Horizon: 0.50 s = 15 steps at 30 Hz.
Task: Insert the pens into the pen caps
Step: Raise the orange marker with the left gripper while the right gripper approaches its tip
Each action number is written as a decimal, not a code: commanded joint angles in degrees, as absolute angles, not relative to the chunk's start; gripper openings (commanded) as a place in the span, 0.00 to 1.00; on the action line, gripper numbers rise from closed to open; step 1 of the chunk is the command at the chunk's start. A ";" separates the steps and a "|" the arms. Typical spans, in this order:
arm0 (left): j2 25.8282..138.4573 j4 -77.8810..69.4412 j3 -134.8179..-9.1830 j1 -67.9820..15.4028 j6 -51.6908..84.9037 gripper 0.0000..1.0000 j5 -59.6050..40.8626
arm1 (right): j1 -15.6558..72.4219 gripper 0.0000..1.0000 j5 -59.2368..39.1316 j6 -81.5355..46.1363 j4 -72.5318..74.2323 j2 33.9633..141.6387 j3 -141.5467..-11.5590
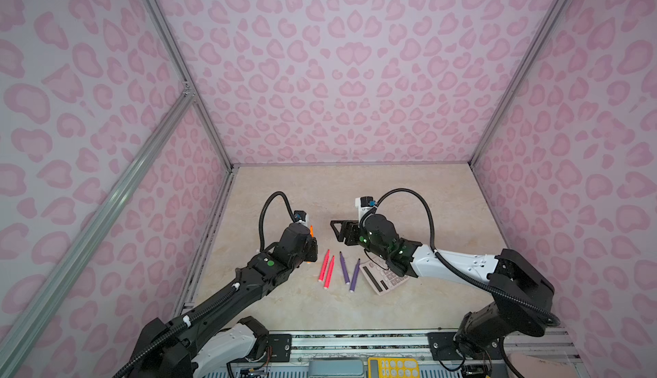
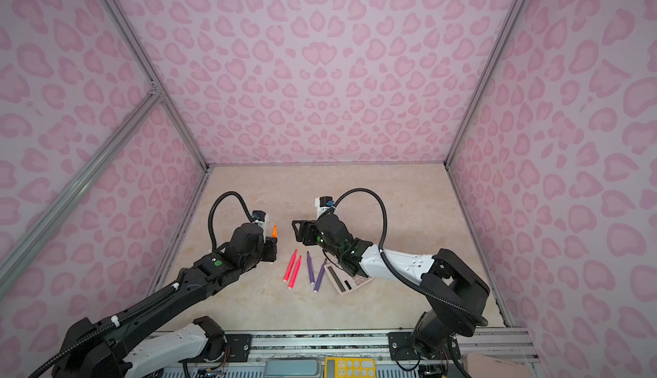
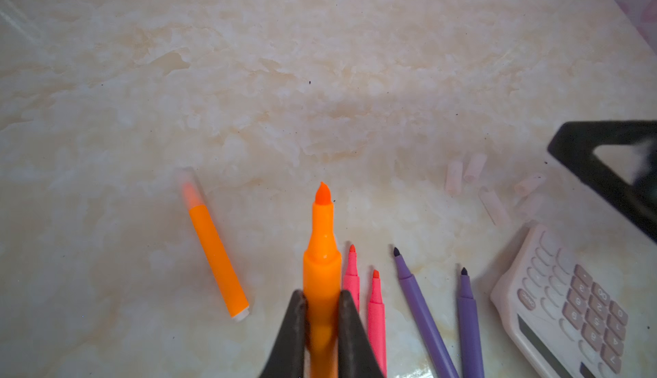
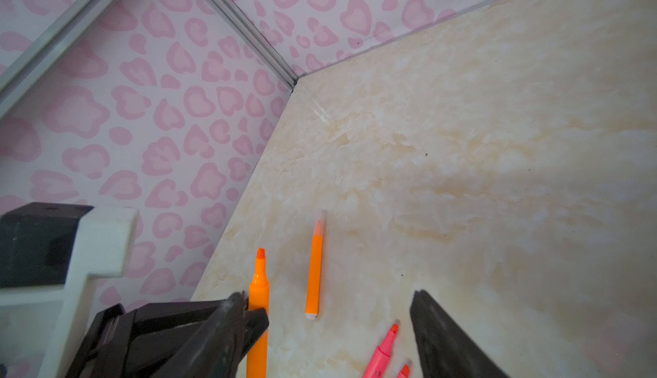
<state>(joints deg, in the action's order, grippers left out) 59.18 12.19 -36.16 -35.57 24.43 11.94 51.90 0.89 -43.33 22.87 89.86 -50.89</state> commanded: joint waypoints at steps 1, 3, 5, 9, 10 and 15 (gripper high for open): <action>56.71 6.85 -34.69 -35.51 24.11 0.03 8.70 | 53.34 0.71 1.05 -42.97 25.04 90.50 -51.14; 54.97 5.10 -33.51 -35.51 23.41 0.03 6.60 | 54.29 0.69 1.06 -43.15 25.45 90.62 -51.31; 53.69 3.60 -32.51 -35.53 22.96 0.03 5.21 | 55.31 0.69 1.07 -42.92 25.32 90.69 -51.83; 53.36 2.74 -32.32 -35.51 22.59 0.03 3.38 | 56.30 0.68 1.18 -42.69 25.76 91.26 -51.90; 53.56 2.68 -32.38 -35.51 22.43 0.03 2.91 | 56.26 0.68 0.86 -42.88 26.04 91.47 -51.88; 54.32 2.49 -32.73 -35.53 22.37 0.03 2.28 | 56.67 0.66 0.00 -43.12 25.39 92.91 -53.40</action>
